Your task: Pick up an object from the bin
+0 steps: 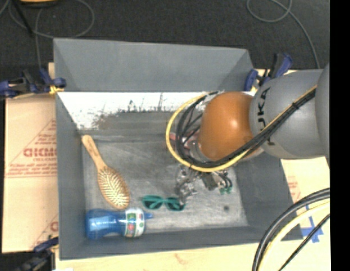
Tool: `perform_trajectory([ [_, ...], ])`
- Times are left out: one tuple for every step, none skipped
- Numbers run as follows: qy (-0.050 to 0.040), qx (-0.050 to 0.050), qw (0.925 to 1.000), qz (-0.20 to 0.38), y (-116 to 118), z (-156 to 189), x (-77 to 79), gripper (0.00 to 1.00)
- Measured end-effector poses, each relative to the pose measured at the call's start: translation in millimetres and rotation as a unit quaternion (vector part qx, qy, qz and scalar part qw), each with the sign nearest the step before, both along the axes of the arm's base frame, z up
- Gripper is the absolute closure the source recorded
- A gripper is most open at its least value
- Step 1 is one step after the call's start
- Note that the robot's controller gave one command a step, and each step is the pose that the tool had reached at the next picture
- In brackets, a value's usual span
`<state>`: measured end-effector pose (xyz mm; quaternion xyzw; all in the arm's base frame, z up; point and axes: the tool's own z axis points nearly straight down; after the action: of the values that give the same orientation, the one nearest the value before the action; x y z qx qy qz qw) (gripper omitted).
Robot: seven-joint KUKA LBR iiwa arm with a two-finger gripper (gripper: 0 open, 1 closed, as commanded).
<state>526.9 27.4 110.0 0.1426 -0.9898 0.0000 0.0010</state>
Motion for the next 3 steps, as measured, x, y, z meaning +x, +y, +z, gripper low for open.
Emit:
perform_trajectory([
  [-0.0004, 0.000, 1.0000, 0.001, -0.4, 51.1, -6.4, 1.00],
  [-0.0013, 0.001, 0.9981, -0.061, -8.1, 100.5, -10.4, 1.00],
  [-0.0020, 0.000, 0.9982, -0.059, 31.0, 38.2, 33.4, 0.00],
])
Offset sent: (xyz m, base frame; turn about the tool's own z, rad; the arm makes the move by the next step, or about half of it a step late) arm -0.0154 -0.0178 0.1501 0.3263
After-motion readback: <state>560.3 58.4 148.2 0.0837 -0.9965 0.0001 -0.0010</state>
